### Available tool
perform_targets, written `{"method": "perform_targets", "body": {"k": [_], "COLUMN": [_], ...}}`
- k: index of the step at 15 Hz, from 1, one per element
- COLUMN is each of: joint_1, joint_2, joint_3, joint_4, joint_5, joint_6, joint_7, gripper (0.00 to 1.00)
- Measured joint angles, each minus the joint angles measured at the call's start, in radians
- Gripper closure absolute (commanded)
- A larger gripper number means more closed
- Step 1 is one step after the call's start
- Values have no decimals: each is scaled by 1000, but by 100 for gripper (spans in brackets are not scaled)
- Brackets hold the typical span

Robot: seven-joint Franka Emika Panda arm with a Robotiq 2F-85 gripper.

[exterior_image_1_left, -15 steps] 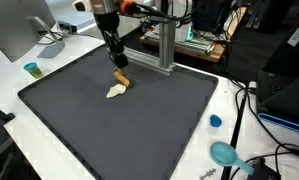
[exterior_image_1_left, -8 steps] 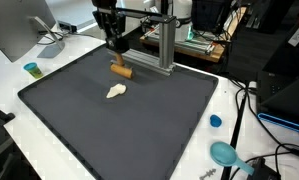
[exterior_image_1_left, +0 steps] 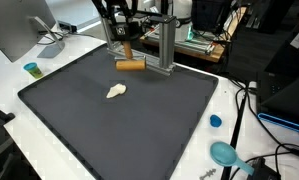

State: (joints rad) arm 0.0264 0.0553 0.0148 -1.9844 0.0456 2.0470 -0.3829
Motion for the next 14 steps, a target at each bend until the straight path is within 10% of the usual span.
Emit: {"method": "perform_targets", "body": {"k": [2,3,8,9,14], "joint_1": [3,2,0,0,-11], "joint_2": [53,87,118,116,124], "joint_3": [14,15,17,17,18], "joint_4": [49,82,98,98,98], "joint_5": [-1,-2,-2,-2,7], "joint_6": [-25,-39,-38,-38,-1], "joint_7": [-87,-106,-107,-107,-164], "gripper": [79,54,54,79,79]}}
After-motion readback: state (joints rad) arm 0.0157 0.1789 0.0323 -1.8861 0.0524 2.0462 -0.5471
